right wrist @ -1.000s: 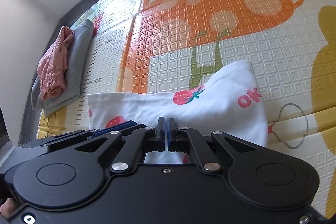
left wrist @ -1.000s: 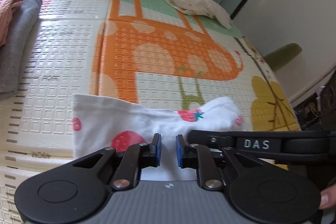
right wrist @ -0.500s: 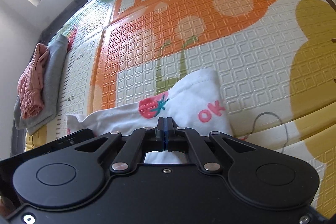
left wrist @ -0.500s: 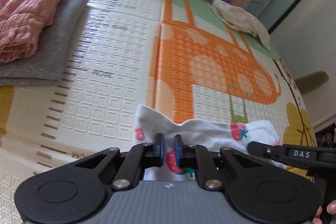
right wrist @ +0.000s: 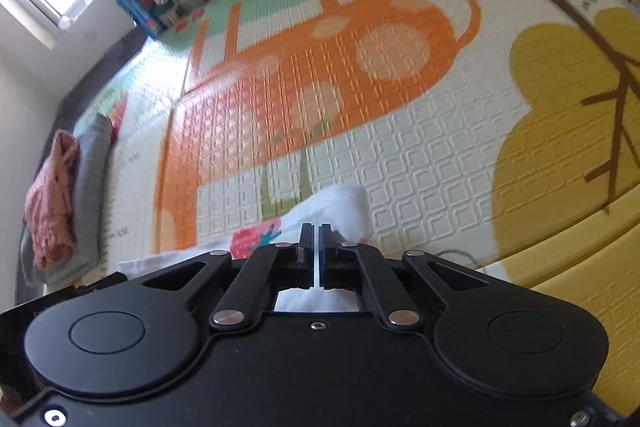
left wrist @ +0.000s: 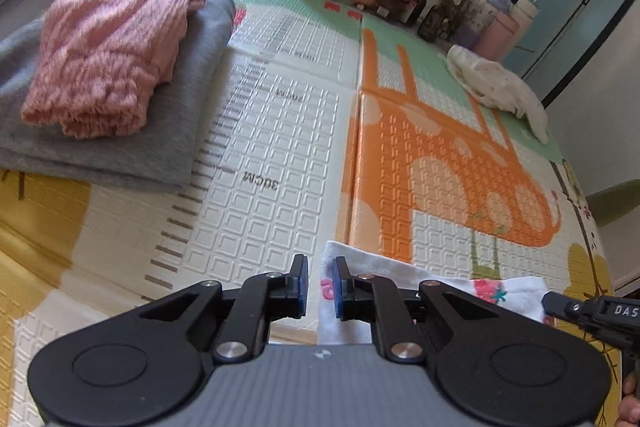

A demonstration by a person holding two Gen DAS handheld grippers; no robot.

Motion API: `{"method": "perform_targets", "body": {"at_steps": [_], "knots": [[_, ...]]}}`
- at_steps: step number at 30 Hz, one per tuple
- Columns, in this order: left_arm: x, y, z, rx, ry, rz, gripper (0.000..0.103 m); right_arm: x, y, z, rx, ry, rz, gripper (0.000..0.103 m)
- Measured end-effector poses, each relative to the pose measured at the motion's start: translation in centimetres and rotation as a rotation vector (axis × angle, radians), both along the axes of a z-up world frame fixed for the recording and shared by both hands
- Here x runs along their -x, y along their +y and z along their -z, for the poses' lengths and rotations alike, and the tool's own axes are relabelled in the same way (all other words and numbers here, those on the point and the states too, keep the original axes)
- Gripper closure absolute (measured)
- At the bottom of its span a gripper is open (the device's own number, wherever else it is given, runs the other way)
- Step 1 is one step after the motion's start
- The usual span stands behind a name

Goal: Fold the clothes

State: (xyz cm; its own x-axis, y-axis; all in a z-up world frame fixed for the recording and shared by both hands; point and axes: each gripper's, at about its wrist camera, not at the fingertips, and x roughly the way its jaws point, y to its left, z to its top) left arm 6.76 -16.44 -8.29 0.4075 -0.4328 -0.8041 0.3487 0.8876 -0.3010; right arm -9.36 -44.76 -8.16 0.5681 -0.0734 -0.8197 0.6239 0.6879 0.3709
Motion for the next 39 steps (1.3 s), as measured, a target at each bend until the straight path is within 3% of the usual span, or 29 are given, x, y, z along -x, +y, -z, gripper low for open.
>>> {"method": "perform_targets", "body": {"at_steps": [7,11,17,22,27,33,39], "knots": [[3.7,-1.2,-2.2,0.039,-0.032,0.168,0.086,1.6,2.0,-2.9,-0.008,-0.043,-0.097,0.100],[6.5,-2.3,-2.0,0.048,-0.006,0.297,0.085,2.4,4.0,-2.7,-0.044,-0.027,-0.152,0.100],[9.4,-2.5,-0.6,0.063,0.036,0.389,0.085,3.5,6.7,-1.1,-0.094,0.007,-0.209,0.099],[10.9,-2.2,0.0,0.091,0.071,0.412,0.086,4.1,8.2,-0.3,-0.137,0.016,-0.243,0.099],[11.6,-2.5,1.0,0.064,0.095,0.421,0.086,4.2,9.1,0.8,-0.161,0.044,-0.263,0.099],[10.8,-1.8,1.9,0.011,0.118,0.344,0.086,4.9,8.6,2.3,-0.161,0.078,-0.219,0.100],[9.8,0.1,2.0,0.015,0.139,0.270,0.088,6.1,6.9,2.5,-0.165,0.068,-0.164,0.101]]}}
